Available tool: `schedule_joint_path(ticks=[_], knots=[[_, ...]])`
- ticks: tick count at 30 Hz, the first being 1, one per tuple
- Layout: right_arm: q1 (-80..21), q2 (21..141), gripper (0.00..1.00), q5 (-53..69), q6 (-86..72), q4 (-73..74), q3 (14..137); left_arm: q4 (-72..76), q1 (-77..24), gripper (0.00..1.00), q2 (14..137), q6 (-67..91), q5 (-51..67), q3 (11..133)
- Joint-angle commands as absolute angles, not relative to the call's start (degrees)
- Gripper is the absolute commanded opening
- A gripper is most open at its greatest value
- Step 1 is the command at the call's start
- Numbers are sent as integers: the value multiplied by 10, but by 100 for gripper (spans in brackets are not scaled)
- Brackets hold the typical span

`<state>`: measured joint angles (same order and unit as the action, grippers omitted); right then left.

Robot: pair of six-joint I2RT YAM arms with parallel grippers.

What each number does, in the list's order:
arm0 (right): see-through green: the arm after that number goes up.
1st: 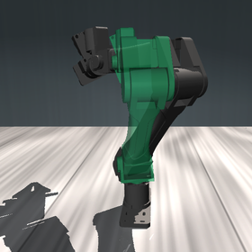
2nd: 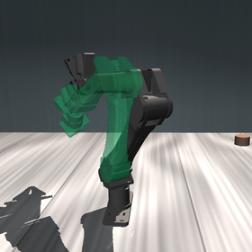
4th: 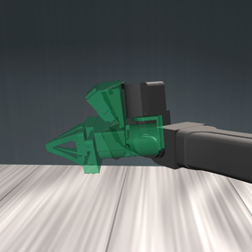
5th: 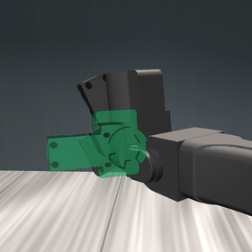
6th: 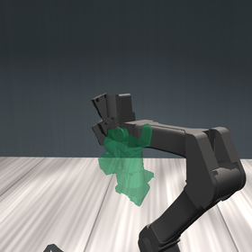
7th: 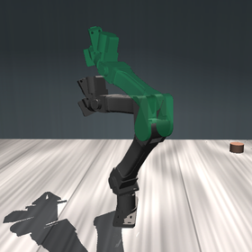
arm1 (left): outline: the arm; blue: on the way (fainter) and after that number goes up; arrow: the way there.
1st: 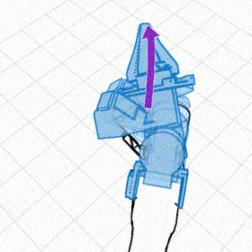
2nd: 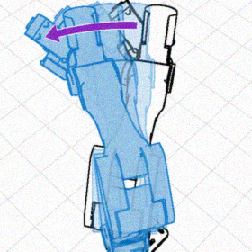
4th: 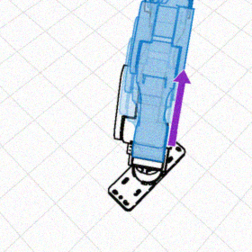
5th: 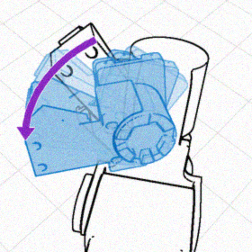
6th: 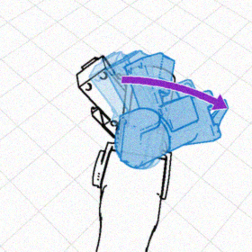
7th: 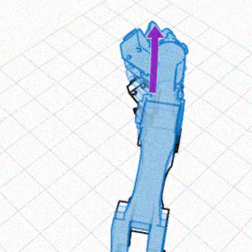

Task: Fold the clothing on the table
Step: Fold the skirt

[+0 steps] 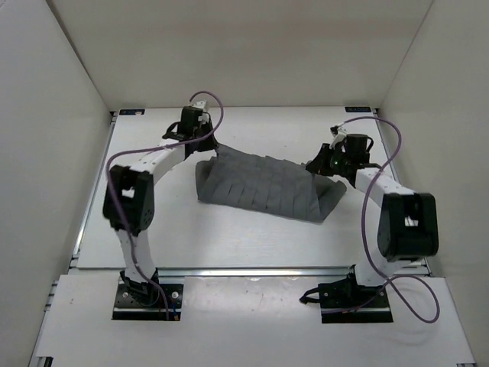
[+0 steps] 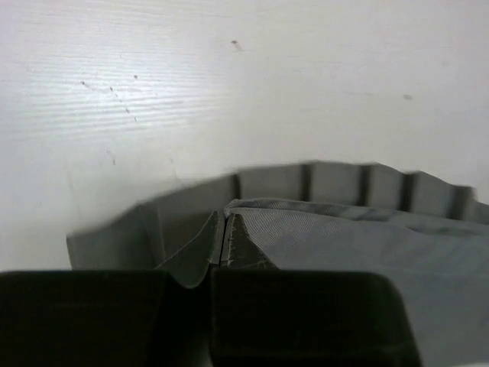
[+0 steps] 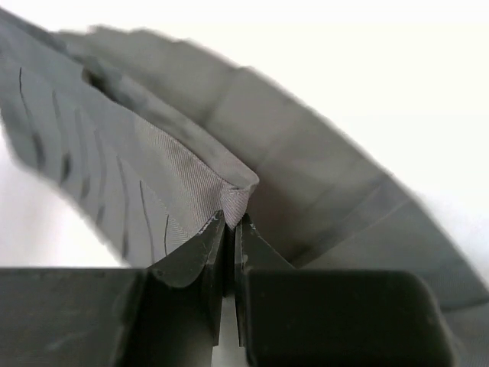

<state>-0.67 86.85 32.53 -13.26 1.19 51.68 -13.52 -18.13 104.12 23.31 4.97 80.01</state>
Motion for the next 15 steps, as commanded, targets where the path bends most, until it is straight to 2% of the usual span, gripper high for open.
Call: schedule_joint_path(ticks=[1, 5, 6, 7, 8, 9, 10, 11, 12, 13, 14, 15], knots=[[-1, 939, 0, 272, -136, -40, 588, -163, -170, 0, 1130, 226, 57, 889], [16, 1040, 0, 258, -125, -7, 689, -143, -163, 0, 1176, 237, 61, 928], [18, 1051, 1, 255, -133, -5, 712, -136, -163, 5, 1186, 240, 54, 936], [19, 1070, 0, 253, -133, -3, 719, -135, -161, 23, 1199, 242, 56, 952], [21, 1091, 9, 243, -141, 16, 744, -134, -156, 27, 1203, 238, 67, 958], [23, 1097, 23, 238, -143, 36, 773, -144, -152, 31, 1218, 236, 86, 977], [25, 1113, 28, 229, -142, 57, 787, -150, -144, 41, 1229, 243, 94, 998], [23, 1118, 31, 215, -141, 68, 809, -148, -136, 46, 1232, 242, 126, 1000], [20, 1117, 36, 208, -135, 78, 824, -136, -128, 49, 1228, 254, 146, 996], [18, 1114, 40, 194, -127, 89, 827, -126, -127, 48, 1210, 263, 150, 976], [20, 1102, 48, 178, -123, 88, 831, -109, -121, 50, 1200, 265, 150, 960], [18, 1096, 49, 170, -125, 93, 831, -95, -118, 51, 1174, 265, 149, 932]])
